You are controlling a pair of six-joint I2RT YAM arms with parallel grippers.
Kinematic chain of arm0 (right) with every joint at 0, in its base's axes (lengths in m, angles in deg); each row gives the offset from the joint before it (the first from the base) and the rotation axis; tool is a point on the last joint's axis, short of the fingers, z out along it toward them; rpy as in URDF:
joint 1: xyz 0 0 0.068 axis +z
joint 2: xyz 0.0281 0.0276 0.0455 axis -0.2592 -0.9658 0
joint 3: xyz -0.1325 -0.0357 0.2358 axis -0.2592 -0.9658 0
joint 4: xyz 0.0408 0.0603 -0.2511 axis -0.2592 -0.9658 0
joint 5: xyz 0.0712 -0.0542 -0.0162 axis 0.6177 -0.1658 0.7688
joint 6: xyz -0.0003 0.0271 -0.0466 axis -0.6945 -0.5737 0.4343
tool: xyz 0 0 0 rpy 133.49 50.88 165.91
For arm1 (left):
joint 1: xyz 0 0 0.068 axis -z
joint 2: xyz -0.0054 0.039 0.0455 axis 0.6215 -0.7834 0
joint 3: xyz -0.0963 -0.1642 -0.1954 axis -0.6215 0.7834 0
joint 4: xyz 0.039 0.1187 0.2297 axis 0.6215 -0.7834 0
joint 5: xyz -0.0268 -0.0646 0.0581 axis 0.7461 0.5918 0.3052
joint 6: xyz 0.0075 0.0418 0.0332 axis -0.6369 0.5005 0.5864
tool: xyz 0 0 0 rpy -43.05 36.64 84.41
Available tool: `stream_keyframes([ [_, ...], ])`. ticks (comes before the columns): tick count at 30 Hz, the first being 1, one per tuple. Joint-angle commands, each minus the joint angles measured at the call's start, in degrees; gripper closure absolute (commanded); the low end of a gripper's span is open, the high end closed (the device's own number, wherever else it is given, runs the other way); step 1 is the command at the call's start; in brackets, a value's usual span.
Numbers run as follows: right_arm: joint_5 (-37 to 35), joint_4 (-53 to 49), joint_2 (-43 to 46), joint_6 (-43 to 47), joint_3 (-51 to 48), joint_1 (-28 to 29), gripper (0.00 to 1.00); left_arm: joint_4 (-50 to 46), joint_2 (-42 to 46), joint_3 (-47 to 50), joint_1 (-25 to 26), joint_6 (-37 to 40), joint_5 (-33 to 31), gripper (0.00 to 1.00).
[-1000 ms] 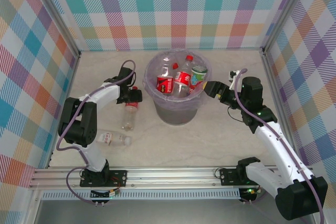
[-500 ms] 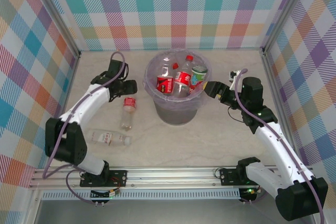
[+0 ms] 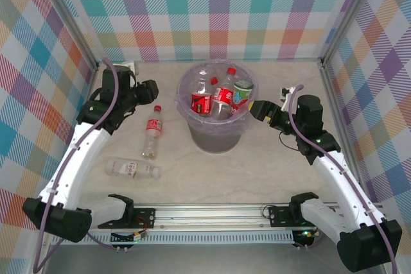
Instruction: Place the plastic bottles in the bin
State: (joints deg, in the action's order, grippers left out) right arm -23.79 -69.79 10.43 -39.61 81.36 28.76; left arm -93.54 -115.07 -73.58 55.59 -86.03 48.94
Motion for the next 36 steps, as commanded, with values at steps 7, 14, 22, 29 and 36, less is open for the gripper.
stream_keyframes([
  [7,1.26,2.45,-0.33,-1.2,-0.51,0.25,0.13,1.57,1.39,-7.4,6.9,-1.73,-1.17,0.47],
  [14,1.25,2.62,-0.26,-1.21,-0.47,0.24,0.12,5.57,-3.12,-13.6,13.45,-2.35,1.28,0.47],
  [22,0.46,1.58,0.18,-0.67,-0.32,0.25,0.13,1.71,-5.97,-18.74,18.38,1.53,-5.26,0.47],
  [29,-0.68,0.13,0.29,0.65,0.17,0.24,0.12,-2.93,1.93,-4.47,12.62,-0.42,-12.61,0.44],
  [36,0.12,0.72,-0.52,0.55,0.17,0.27,0.12,-0.12,3.24,11.94,-3.95,-3.47,-2.49,0.31],
])
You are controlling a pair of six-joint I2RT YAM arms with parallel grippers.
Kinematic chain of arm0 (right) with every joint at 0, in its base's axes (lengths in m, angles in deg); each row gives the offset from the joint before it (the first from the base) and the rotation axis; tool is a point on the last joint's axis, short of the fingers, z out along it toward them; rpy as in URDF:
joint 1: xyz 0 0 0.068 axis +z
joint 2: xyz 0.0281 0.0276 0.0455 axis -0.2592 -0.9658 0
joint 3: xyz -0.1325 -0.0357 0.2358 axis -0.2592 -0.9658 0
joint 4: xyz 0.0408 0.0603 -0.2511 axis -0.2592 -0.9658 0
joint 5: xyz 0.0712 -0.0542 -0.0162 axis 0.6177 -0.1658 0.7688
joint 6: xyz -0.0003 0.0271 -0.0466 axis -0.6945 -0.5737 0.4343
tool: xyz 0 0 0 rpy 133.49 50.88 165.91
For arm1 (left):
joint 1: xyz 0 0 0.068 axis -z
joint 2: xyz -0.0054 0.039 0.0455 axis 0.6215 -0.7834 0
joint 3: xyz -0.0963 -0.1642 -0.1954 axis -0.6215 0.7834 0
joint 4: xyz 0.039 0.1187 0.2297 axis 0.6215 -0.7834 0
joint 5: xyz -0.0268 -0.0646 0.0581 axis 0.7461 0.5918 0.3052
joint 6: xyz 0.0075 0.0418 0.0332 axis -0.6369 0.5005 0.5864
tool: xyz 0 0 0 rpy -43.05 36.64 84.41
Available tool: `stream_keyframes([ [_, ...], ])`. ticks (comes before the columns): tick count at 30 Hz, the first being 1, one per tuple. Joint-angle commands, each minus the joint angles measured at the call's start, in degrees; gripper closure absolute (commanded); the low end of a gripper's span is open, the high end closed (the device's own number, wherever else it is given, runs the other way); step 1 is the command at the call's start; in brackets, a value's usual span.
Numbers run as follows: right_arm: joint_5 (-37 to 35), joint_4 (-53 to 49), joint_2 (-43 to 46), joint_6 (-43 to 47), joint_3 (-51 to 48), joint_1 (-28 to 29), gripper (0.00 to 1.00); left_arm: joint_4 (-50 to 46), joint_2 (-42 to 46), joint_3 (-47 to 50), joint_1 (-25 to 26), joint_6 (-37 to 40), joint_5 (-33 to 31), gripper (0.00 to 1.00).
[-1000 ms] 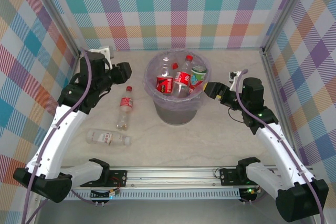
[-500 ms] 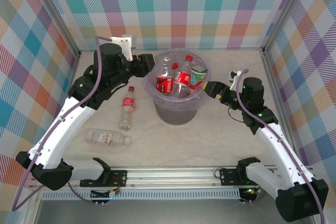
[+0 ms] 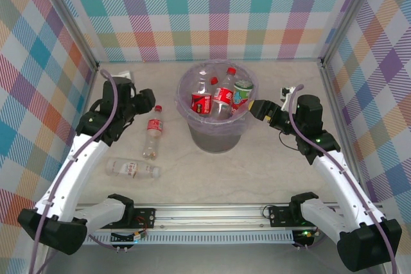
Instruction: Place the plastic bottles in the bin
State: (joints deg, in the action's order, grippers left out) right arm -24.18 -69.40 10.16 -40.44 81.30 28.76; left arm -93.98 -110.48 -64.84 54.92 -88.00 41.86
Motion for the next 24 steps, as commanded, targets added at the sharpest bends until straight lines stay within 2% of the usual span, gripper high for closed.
stream_keyframes([
  [1,0.51,0.35,-0.16,1.37,0.26,0.24,0.12,0.93,-3.12,4.48,-4.7,-1.2,6.29,0.24],
  [3,0.32,0.09,0.02,1.47,0.21,0.26,0.12,1.36,-7.56,5.65,-5.97,-0.26,7.82,0.09],
  [5,0.11,-0.39,0.35,1.62,0.26,0.24,0.12,2.13,-12.21,6.17,-6.36,1.01,8.19,0.0],
  [13,-1.19,-2.03,1.08,2.57,0.56,0.23,0.12,5.45,-24.36,7.82,-6.27,3.07,7.89,0.0],
  [19,-0.28,-0.95,-0.14,2.15,0.54,0.23,0.12,9.19,-31.05,9.21,-6.16,2.6,12.6,0.0],
  [24,-0.55,-1.26,0.23,2.29,0.47,0.21,0.12,10.83,-36.16,8.96,-5.86,2.22,13.38,0.03],
])
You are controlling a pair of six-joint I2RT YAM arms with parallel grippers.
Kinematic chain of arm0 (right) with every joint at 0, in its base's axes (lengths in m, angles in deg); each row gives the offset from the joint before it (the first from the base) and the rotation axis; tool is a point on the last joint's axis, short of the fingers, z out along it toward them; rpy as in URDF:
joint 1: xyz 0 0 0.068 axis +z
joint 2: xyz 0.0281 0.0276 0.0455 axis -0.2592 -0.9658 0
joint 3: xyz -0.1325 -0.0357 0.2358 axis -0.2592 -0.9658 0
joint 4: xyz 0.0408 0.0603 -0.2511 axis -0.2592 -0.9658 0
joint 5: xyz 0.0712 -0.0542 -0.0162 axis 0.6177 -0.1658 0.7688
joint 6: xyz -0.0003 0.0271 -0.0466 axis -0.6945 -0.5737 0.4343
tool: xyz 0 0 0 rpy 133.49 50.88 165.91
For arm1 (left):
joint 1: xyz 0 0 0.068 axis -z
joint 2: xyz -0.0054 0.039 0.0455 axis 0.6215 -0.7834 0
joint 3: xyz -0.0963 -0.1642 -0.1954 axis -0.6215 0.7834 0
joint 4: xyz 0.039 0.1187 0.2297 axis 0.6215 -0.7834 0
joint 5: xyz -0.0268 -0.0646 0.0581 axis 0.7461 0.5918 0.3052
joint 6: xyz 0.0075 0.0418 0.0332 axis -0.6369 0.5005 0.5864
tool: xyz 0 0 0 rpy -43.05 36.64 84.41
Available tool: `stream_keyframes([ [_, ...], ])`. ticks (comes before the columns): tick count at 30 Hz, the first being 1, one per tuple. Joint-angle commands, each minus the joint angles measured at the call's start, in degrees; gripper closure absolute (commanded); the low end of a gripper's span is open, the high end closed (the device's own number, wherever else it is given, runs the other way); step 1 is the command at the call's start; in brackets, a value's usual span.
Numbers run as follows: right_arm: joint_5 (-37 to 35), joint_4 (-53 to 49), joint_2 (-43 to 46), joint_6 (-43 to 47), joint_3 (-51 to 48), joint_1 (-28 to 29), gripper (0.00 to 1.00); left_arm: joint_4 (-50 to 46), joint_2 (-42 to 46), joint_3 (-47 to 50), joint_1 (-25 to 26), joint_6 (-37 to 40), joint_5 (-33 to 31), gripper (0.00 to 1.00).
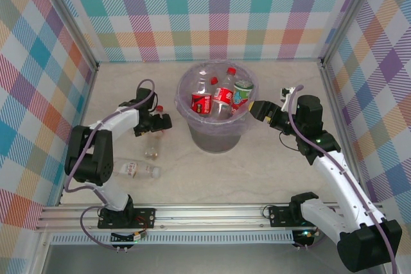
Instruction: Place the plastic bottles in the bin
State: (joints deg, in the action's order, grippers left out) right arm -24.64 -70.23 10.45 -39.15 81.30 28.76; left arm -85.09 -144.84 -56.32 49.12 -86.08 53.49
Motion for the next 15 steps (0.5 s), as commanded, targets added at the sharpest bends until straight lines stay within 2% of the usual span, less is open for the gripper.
stream_keyframes([
  [1,-0.21,-0.53,-0.01,1.01,0.46,0.19,0.12,1.97,-2.48,0.22,0.02,0.32,1.63,0.05],
  [9,-0.51,-0.65,-0.16,1.27,0.61,0.19,0.12,1.11,0.31,-0.97,0.2,1.27,-1.67,0.32],
  [15,-0.43,-0.69,-0.18,1.32,0.62,0.26,0.12,-4.94,5.61,-6.07,0.16,3.46,-3.12,0.35],
])
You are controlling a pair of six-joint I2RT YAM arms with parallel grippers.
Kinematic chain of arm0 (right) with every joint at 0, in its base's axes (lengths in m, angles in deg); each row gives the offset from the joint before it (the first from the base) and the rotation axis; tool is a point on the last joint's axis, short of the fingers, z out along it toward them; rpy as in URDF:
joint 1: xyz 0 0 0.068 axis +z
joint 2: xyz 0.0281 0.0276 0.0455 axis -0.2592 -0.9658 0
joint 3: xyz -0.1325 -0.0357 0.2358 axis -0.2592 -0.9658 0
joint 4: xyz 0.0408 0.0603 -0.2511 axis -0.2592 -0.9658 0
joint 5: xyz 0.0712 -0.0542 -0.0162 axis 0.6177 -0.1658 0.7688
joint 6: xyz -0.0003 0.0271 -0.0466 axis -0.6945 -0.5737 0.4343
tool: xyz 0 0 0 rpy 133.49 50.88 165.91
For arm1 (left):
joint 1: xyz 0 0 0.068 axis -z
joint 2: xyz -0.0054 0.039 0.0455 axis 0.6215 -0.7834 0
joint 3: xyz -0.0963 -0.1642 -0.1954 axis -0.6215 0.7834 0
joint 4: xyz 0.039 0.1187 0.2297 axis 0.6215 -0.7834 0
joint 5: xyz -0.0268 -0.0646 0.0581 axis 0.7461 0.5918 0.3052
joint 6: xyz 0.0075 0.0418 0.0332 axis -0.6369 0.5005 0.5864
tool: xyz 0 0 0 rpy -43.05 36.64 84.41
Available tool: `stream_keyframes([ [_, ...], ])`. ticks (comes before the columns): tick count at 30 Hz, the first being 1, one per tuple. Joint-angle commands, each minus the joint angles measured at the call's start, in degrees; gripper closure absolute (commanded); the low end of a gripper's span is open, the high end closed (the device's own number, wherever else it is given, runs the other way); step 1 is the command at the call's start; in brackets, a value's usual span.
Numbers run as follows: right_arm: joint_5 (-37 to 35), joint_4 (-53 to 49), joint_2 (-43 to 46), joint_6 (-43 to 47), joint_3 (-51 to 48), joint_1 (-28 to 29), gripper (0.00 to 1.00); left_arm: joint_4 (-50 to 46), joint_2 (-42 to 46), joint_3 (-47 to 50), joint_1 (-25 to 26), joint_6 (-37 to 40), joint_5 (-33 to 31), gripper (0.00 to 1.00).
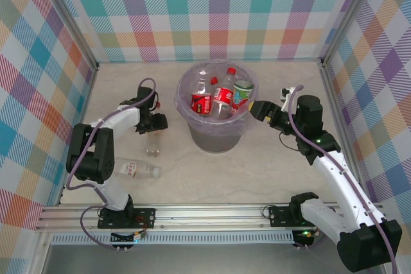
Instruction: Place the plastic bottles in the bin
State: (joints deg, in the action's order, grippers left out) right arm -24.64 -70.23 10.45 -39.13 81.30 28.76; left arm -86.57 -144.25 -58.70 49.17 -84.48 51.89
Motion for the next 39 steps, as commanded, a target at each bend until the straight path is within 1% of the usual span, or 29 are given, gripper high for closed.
stream_keyframes([
  [1,-0.52,-0.83,-0.11,1.34,0.69,0.17,0.12,-4.69,6.85,-4.64,0.09,1.96,-1.72,0.35],
  [5,-1.14,-1.73,-0.07,2.13,1.22,0.21,0.12,-6.38,17.07,-7.58,0.78,1.16,-0.68,0.37],
  [7,-1.16,-1.48,-0.22,2.07,1.16,0.19,0.12,-6.84,22.54,-10.53,2.39,0.14,-1.73,0.39],
  [8,-0.98,-1.43,-0.44,2.02,1.27,0.24,0.12,-7.34,24.57,-12.22,3.33,-0.09,-3.12,0.39],
  [10,-0.55,-1.44,-0.86,1.96,1.49,0.26,0.12,-9.47,28.7,-17.11,5.75,-0.65,-9.16,0.39],
  [12,-0.35,-1.78,-0.89,2.08,1.67,0.22,0.12,-10.34,32.33,-20.84,6.77,-1.2,-11.96,0.42],
  [14,-0.7,-2.12,-0.34,2.31,1.77,0.25,0.12,-8.9,35.18,-23.17,7.38,-2.58,-10.46,0.46],
  [16,-0.8,-1.99,0.06,2.1,1.79,0.24,0.12,-7.28,35.91,-25.4,9.28,-4.35,-6.38,0.48],
  [18,-0.25,-1.52,-0.02,1.65,1.52,0.28,0.12,-5.48,35.11,-27.3,12.76,-5.39,-3.94,0.49],
  [20,0.29,-0.63,-0.18,1.06,1.11,0.26,0.12,-2.11,33.92,-28.08,17.02,-5.94,-3.42,0.5],
  [22,0.77,-0.29,-0.18,0.65,1.01,0.24,0.12,1.64,31.19,-29.16,21.8,-6.18,-3.31,0.52],
  [24,0.96,0.22,-0.01,0.18,0.82,0.24,0.12,3.28,26.91,-31.43,25.27,-6.02,-2.22,0.53],
  [26,1.26,0.31,0.07,-0.06,0.83,0.28,0.12,1.5,20.69,-35.93,28.31,-4.22,-1.96,0.52],
  [27,1.33,0.21,0.22,-0.06,0.84,0.24,0.12,-0.95,17.26,-39.12,29.6,-2.9,-2.25,0.52],
  [29,1.31,-0.64,0.6,0.18,1.03,0.25,0.12,-5.23,12.02,-44.46,30.68,-0.58,-2.63,0.51],
  [33,-0.38,-2.64,2.01,1.43,1.42,0.23,0.12,-9.54,4.54,-50.63,30.83,0.8,-0.8,0.52],
  [35,-0.64,-2.62,2.06,1.49,1.42,0.24,0.12,-9.66,2.89,-51.42,30.91,0.83,-0.32,0.52],
  [39,0.39,-1.92,1.13,1.04,1.42,0.26,0.12,-9.15,0.96,-49.84,31.18,0.24,0.8,0.52],
])
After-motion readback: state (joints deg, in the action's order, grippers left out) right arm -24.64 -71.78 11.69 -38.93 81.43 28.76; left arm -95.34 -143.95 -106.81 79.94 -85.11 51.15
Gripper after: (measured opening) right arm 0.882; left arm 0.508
